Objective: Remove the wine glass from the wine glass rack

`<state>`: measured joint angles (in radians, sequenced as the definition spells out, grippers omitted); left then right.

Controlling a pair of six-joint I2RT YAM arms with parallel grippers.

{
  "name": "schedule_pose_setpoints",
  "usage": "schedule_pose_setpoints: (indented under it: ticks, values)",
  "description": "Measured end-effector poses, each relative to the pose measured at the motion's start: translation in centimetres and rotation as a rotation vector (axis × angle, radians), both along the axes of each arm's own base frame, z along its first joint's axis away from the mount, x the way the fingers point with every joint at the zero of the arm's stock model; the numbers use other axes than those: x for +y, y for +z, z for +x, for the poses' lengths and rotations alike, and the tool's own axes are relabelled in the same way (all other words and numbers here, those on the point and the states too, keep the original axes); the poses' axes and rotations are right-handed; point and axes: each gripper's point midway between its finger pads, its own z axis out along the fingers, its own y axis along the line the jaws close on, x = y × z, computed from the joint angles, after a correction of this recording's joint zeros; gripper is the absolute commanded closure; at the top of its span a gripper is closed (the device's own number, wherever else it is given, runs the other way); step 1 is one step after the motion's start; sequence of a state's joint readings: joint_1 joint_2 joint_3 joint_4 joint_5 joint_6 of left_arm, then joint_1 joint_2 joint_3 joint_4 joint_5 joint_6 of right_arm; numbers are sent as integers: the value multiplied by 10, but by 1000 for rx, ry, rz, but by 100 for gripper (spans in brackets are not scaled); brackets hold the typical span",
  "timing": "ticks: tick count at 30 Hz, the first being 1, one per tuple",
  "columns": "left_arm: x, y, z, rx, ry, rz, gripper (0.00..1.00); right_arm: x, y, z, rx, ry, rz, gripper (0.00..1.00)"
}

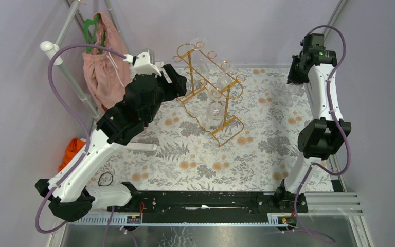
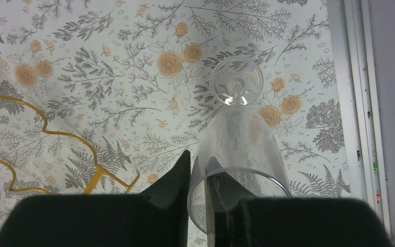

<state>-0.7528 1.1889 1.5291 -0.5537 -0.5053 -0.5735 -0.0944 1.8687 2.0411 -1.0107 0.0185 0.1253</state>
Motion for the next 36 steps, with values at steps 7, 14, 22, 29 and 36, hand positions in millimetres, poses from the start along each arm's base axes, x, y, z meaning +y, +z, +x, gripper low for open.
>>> schedule_pose_setpoints:
  ticks: [7, 14, 22, 29, 36]
  values:
    - [-3, -2, 1, 3, -11, 15, 21, -6, 2, 2, 27, -9, 52, 100]
    - [-8, -6, 3, 11, -29, 28, 18, -34, -6, 14, 27, -66, 109, 100]
    - [-9, -7, 3, 11, -40, 36, 15, -43, -37, 14, 115, -94, 124, 100]
    - [-9, -7, 3, 10, -40, 37, 13, -43, -38, 14, 115, -95, 120, 100]
    - [-9, -7, 3, 10, -39, 36, 12, -47, -40, 12, 123, -106, 103, 100]
